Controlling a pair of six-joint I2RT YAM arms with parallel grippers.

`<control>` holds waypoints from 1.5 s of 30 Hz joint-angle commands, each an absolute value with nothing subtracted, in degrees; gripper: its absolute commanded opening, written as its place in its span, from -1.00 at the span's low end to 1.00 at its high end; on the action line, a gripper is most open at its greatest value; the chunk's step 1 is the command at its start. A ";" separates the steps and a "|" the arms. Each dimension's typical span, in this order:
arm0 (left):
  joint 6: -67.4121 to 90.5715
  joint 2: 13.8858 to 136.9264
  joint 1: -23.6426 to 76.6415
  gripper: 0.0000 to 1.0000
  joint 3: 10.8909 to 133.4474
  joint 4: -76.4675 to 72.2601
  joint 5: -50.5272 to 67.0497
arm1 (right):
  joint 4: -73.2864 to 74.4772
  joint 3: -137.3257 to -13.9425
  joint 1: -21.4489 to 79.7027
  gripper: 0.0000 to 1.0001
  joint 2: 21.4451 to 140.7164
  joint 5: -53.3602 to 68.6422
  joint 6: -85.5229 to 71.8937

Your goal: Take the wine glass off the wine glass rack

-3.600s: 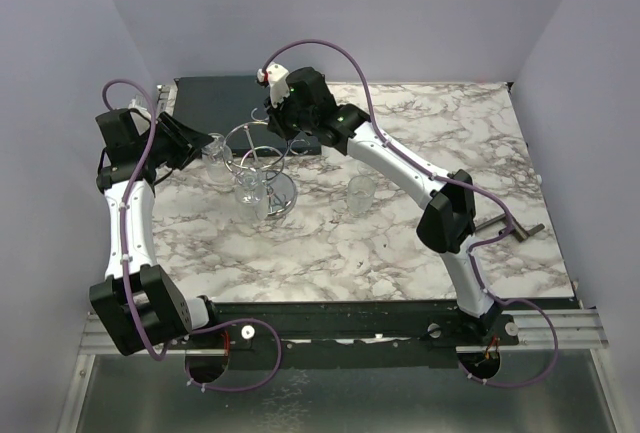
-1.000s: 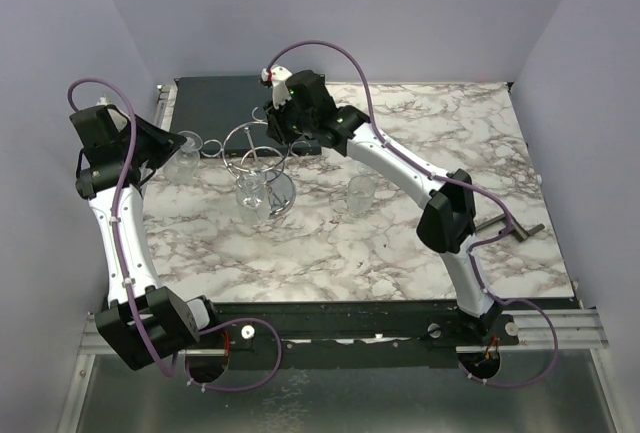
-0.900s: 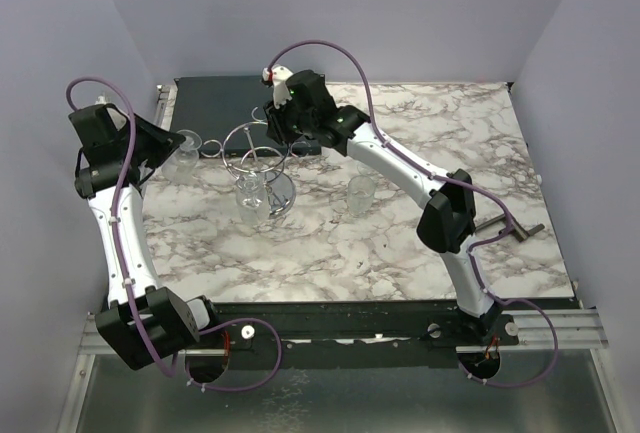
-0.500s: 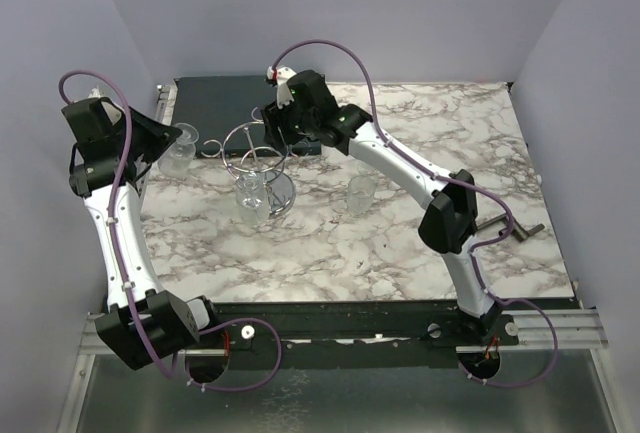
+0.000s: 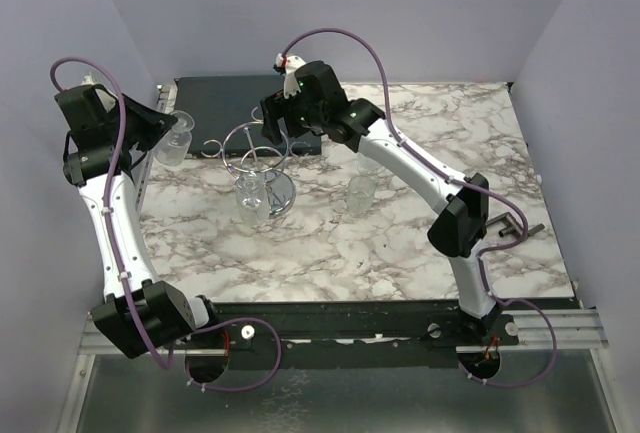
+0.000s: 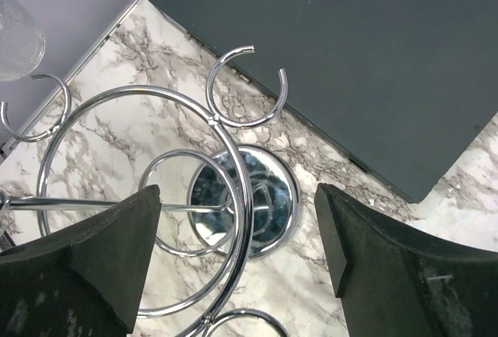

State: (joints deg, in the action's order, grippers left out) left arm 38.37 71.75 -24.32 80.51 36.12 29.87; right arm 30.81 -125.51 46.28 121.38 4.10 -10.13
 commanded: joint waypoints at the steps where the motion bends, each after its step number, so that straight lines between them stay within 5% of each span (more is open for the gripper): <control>1: 39.81 72.73 -24.31 -1.00 85.25 33.67 29.30 | 32.69 -124.83 46.08 0.76 116.80 1.71 -11.99; 18: 42.60 80.57 -18.25 -1.00 100.49 33.73 26.37 | 31.74 -118.84 37.32 0.89 103.04 9.88 -22.42; 34: 50.87 97.13 2.85 -1.00 131.77 33.53 22.03 | 9.95 -90.40 15.13 0.91 82.42 34.04 -40.63; 45: 60.73 103.43 17.16 -1.00 137.39 25.38 19.84 | -6.50 -73.59 3.96 0.96 70.26 40.36 -51.91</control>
